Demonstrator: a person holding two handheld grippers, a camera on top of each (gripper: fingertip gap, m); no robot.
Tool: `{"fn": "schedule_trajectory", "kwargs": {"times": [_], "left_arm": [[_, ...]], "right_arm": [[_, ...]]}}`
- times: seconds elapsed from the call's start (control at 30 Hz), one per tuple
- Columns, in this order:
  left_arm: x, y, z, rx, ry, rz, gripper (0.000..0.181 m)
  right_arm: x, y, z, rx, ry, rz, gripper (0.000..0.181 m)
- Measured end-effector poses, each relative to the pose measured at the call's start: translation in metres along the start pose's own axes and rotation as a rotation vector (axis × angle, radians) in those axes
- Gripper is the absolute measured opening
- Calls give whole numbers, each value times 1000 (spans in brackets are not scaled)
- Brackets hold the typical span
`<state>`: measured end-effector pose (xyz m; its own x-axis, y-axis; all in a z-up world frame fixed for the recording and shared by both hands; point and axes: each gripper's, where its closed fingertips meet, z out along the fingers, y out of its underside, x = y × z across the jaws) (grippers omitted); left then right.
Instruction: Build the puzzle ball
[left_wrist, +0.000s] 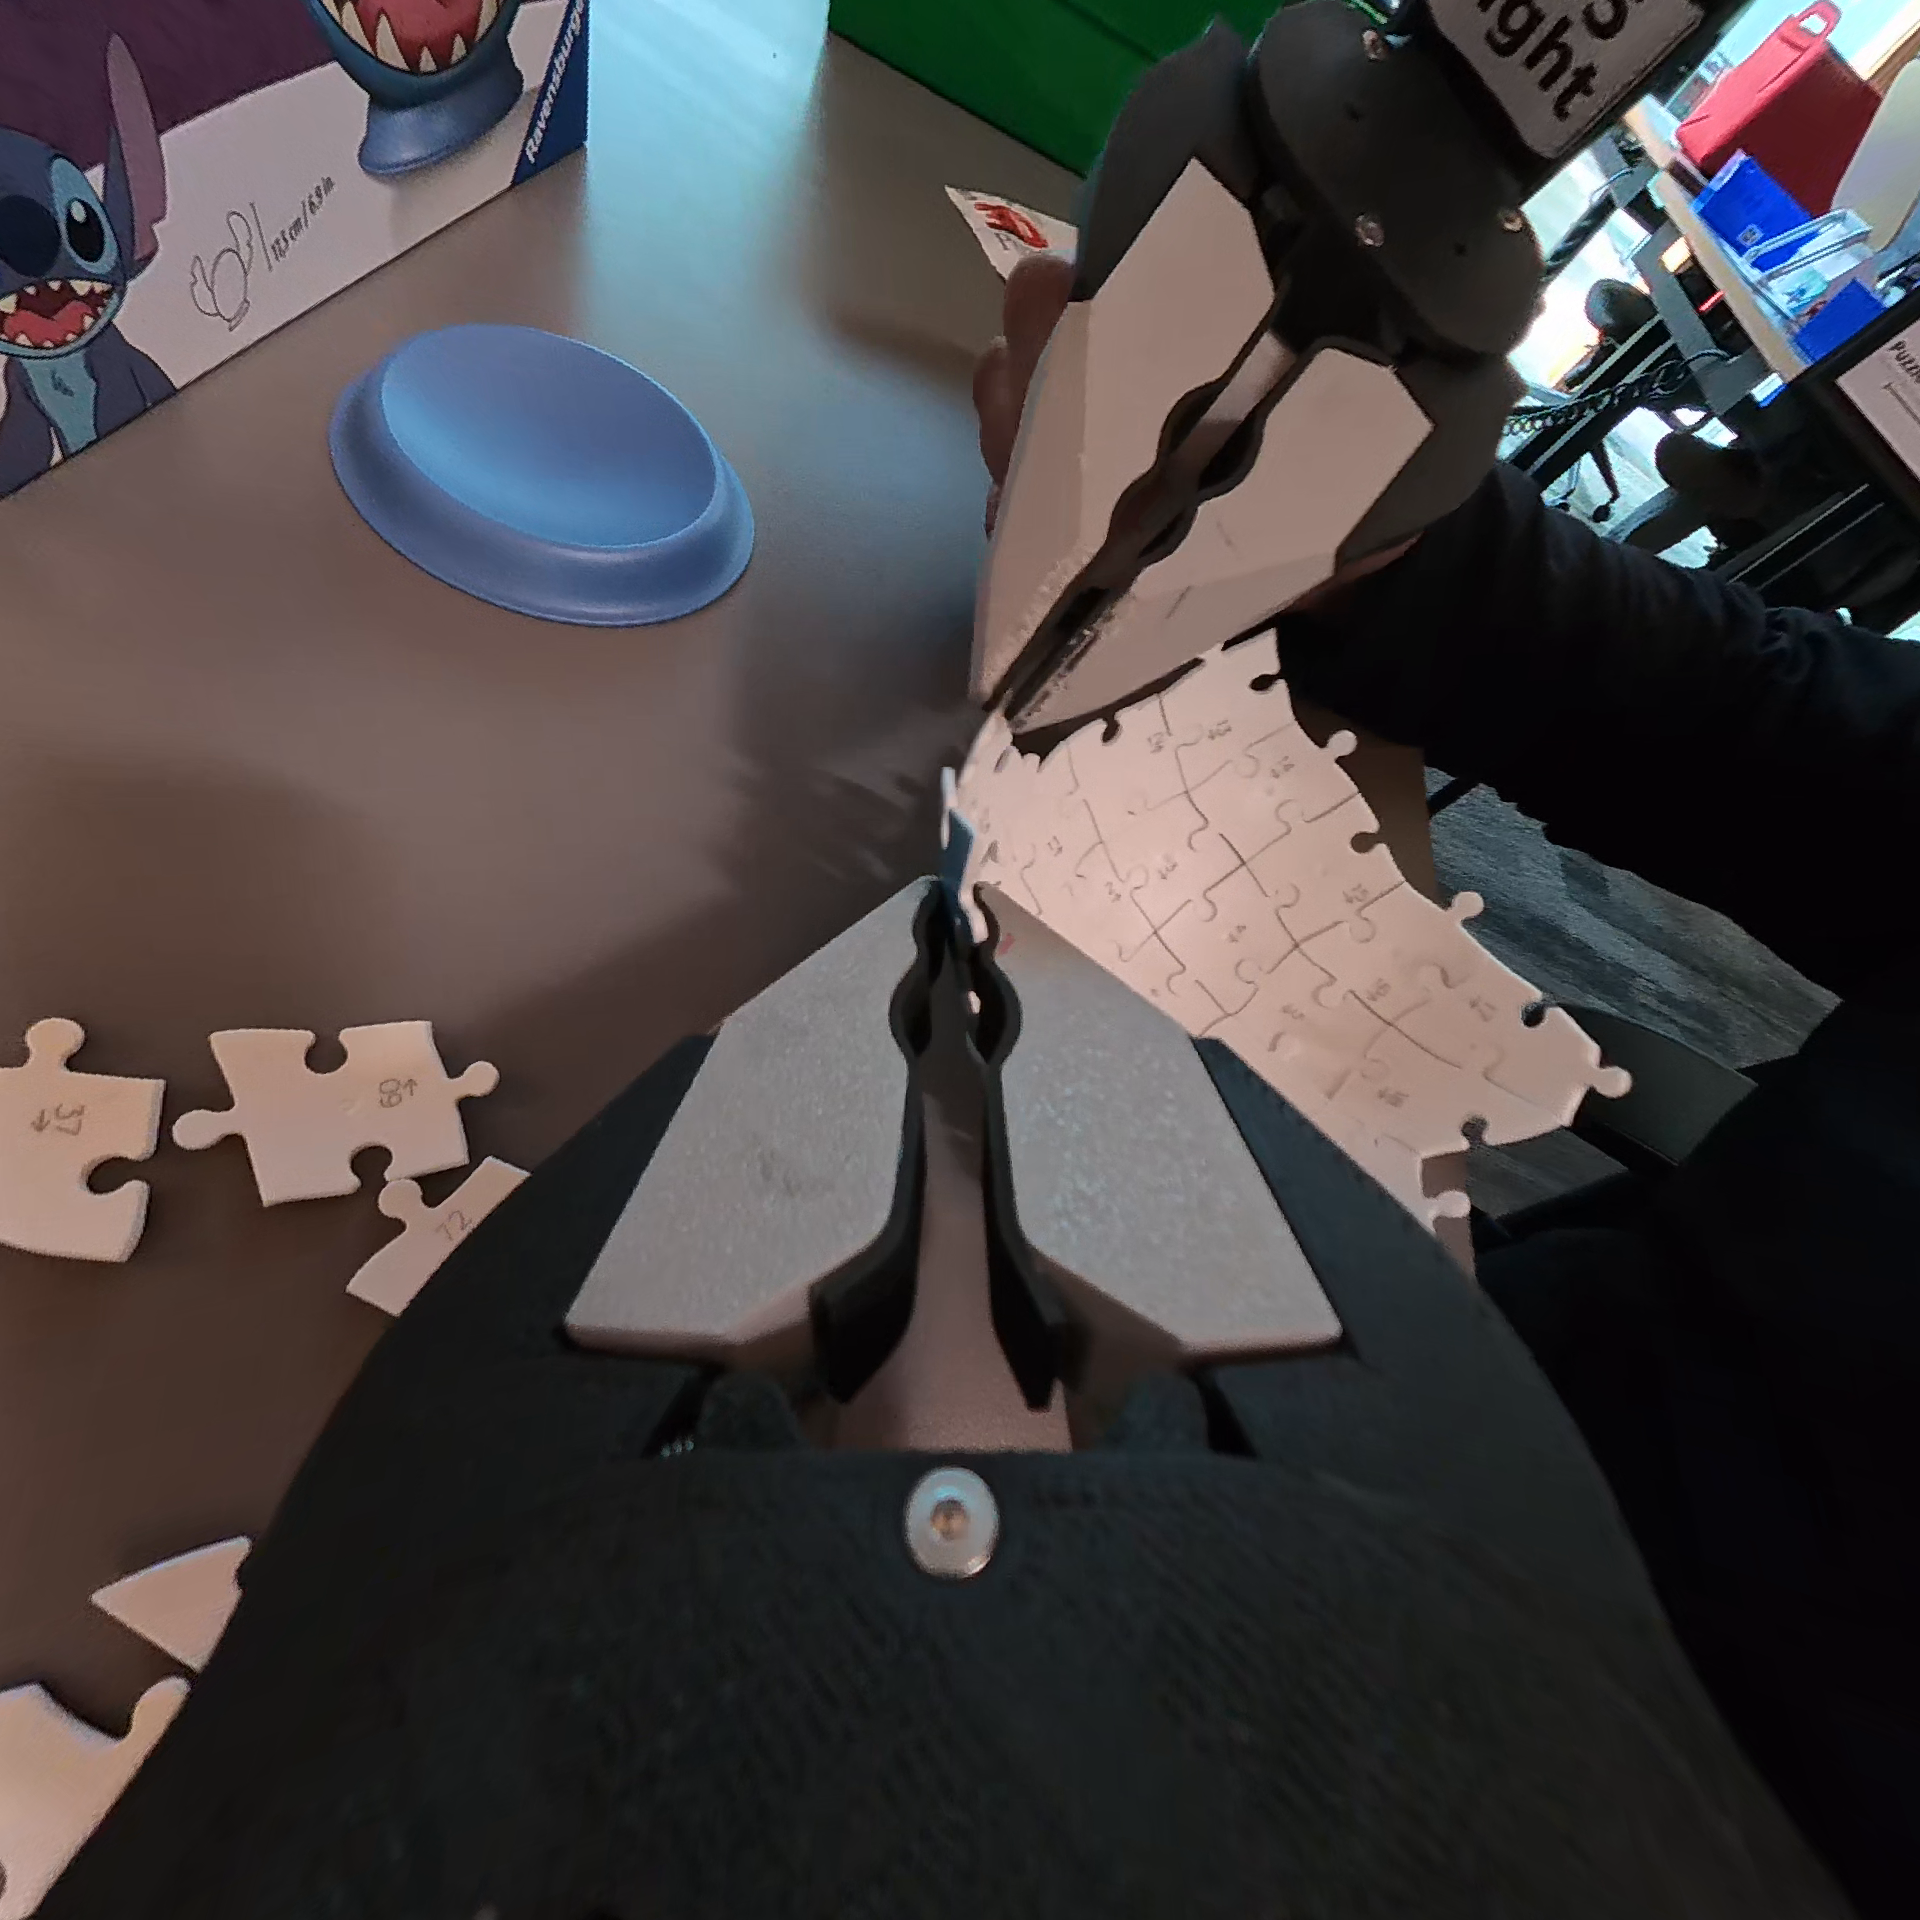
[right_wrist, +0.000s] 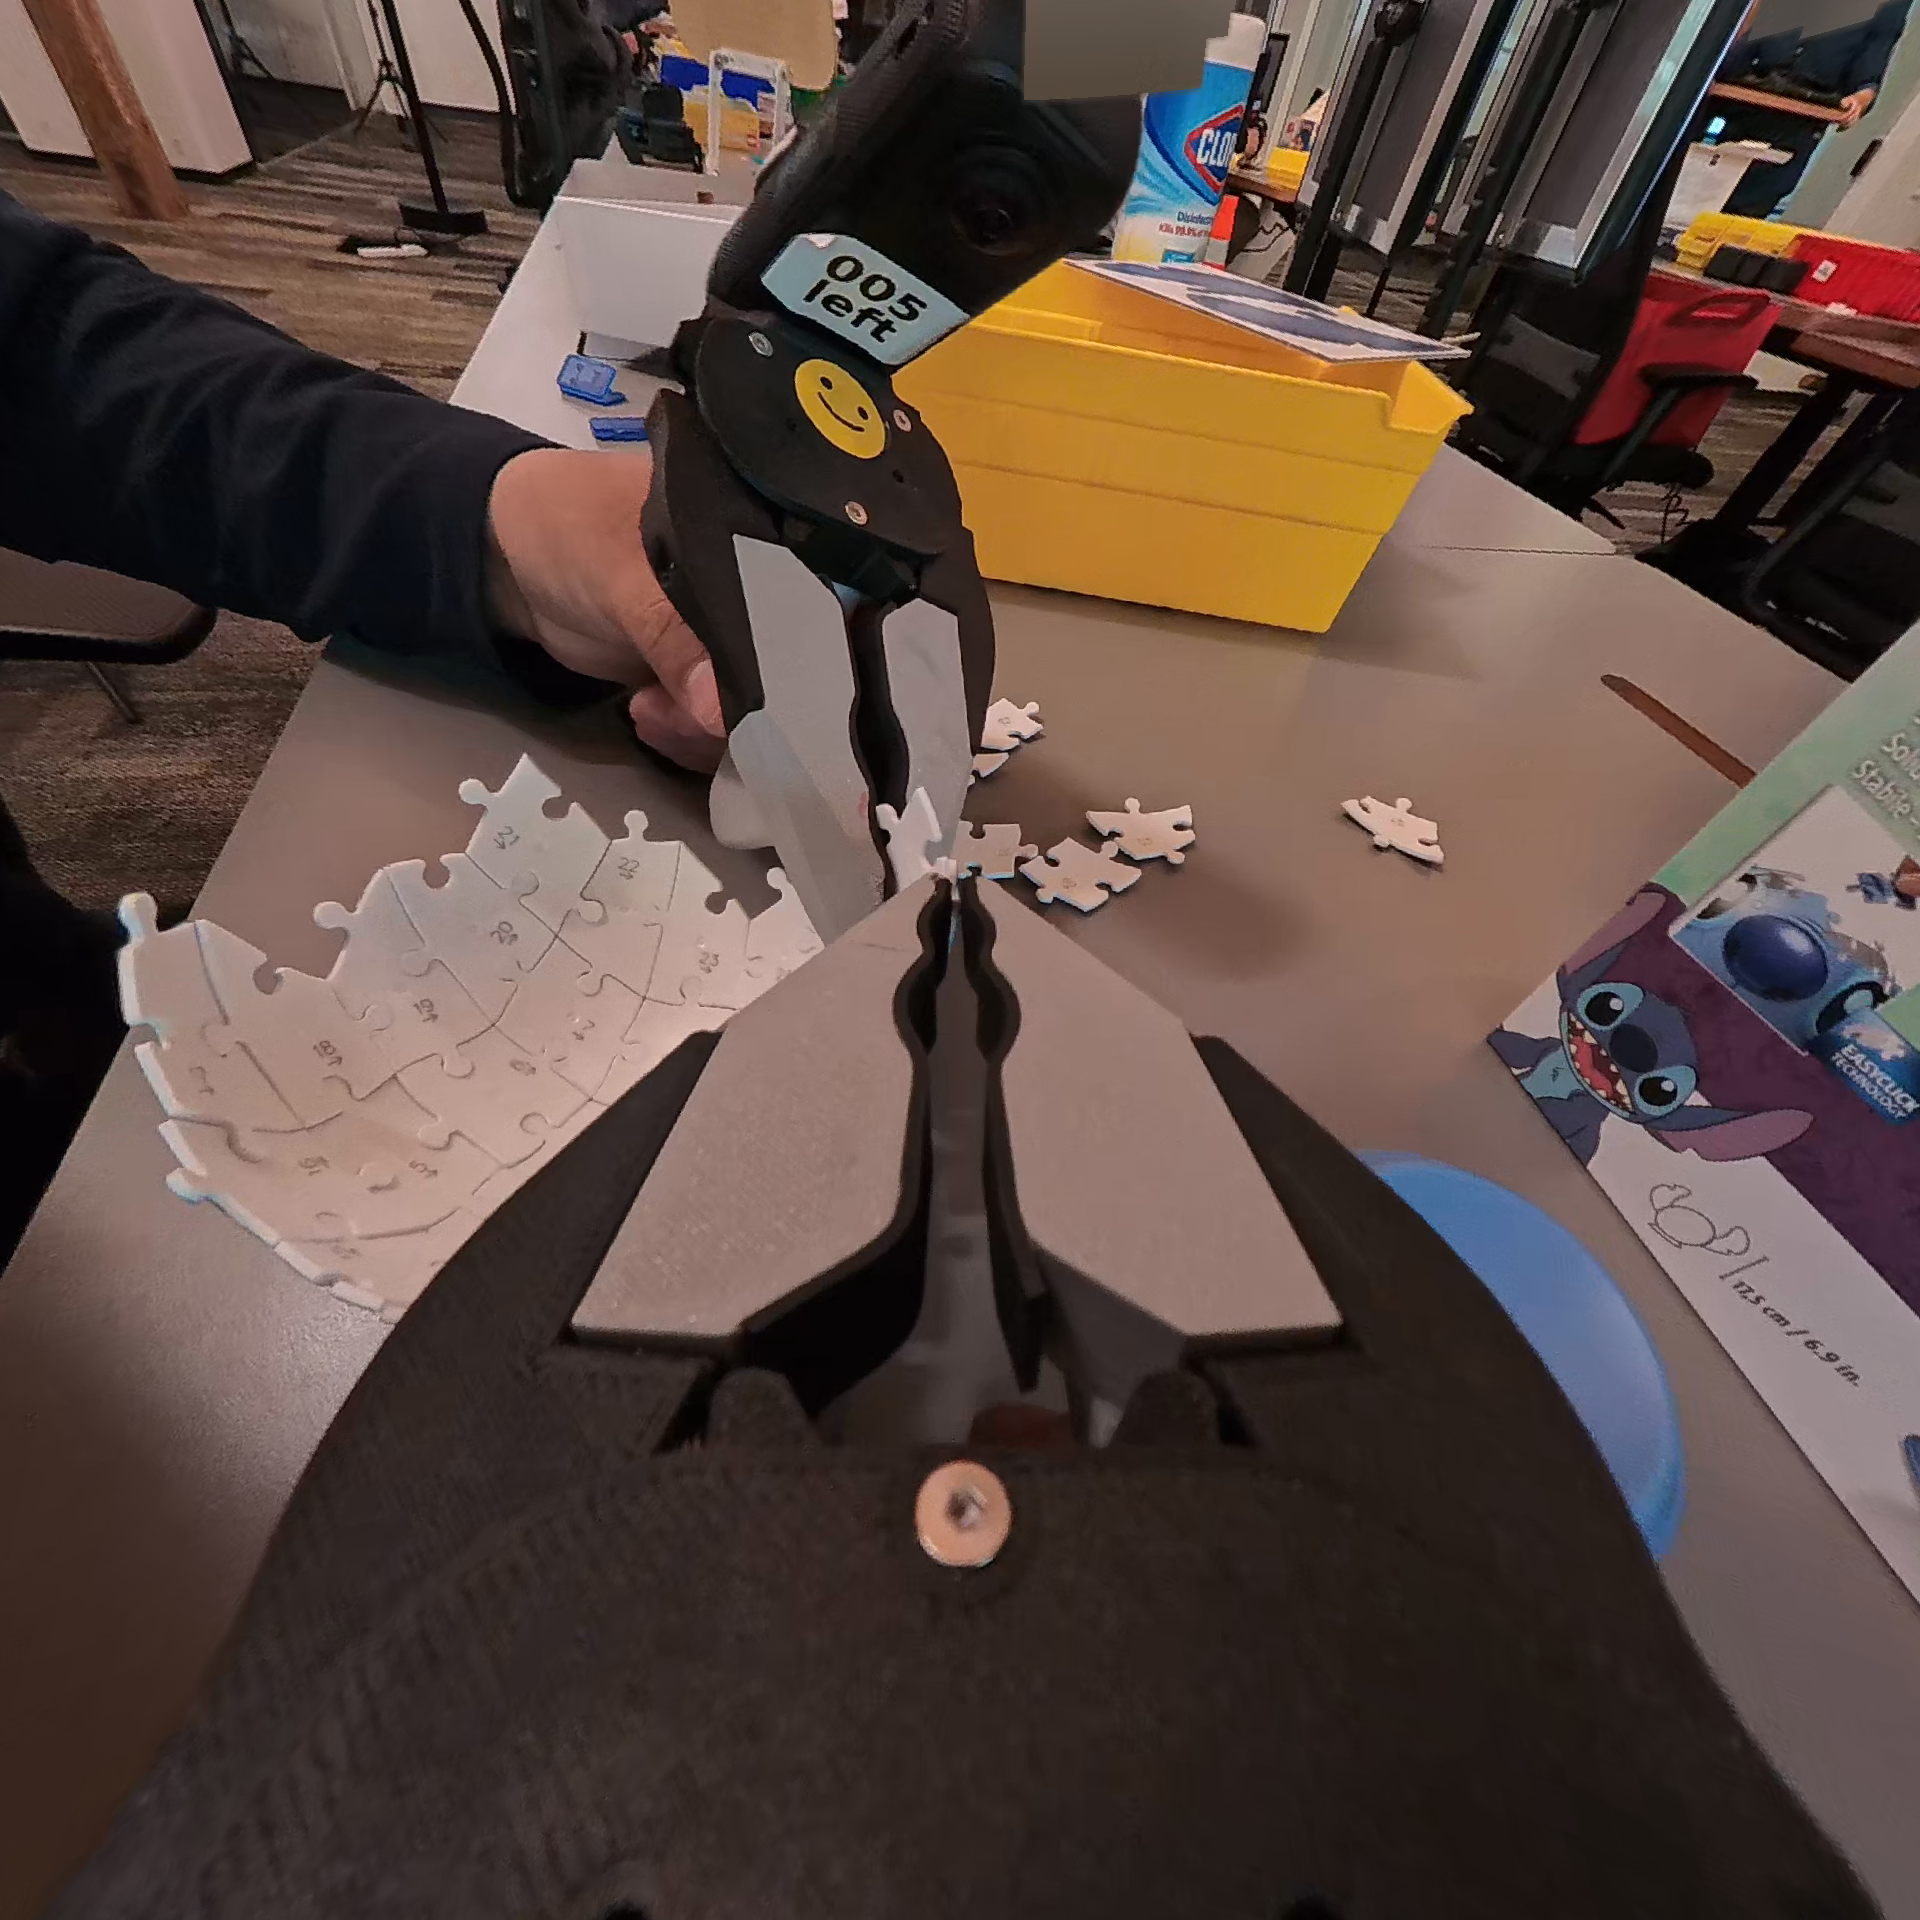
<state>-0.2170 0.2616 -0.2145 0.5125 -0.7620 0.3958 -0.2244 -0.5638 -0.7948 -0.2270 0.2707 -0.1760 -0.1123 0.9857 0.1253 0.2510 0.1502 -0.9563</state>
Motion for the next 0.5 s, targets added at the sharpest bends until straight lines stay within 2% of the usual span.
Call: {"fn": "schedule_trajectory", "kwargs": {"times": [0.27,0.5], "left_arm": [[0,-4,-4,42,6,-8,0],[-2,-5,-7,56,-8,-22,1]], "right_arm": [[0,-8,-2,58,1,-3,0],[-1,-6,0,38,8,-16,0]]}}
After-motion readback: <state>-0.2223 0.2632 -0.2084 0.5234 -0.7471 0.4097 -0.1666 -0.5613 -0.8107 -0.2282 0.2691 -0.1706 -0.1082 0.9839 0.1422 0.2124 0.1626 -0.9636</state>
